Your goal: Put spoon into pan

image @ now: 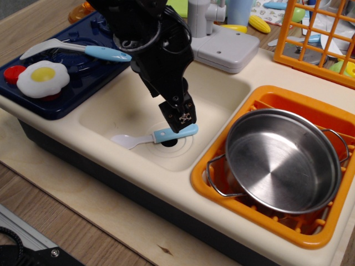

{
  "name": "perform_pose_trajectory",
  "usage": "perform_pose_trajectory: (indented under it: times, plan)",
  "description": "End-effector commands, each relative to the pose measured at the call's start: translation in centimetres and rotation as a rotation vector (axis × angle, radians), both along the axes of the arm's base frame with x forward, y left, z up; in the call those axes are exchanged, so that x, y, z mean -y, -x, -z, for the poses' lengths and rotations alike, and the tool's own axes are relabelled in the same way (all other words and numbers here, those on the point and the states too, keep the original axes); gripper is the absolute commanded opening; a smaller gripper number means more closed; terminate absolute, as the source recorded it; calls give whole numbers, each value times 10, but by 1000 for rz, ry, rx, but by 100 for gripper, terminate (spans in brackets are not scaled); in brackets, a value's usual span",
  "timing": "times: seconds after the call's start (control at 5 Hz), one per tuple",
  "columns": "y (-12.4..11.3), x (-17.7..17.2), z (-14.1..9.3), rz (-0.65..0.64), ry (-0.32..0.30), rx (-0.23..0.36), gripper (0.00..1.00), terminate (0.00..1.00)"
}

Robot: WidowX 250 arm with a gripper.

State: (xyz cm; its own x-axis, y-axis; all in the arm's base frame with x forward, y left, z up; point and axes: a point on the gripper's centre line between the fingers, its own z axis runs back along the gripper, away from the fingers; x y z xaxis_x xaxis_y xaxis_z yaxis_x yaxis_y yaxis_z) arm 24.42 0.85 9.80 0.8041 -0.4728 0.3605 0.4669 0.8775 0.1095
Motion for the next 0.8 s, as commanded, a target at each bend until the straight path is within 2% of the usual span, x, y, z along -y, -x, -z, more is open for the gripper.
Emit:
perform_pose_trajectory:
  times: [0.0,0.2,0.4,0.6]
  plan:
    - [0,0,0,0,0,0,100,0]
    - [2,-7,18,66,3,-36,100,0]
    - [-3,-9,25,77,-7,-59,100,0]
    - [-7,-10,35,69,-6,-57,100,0]
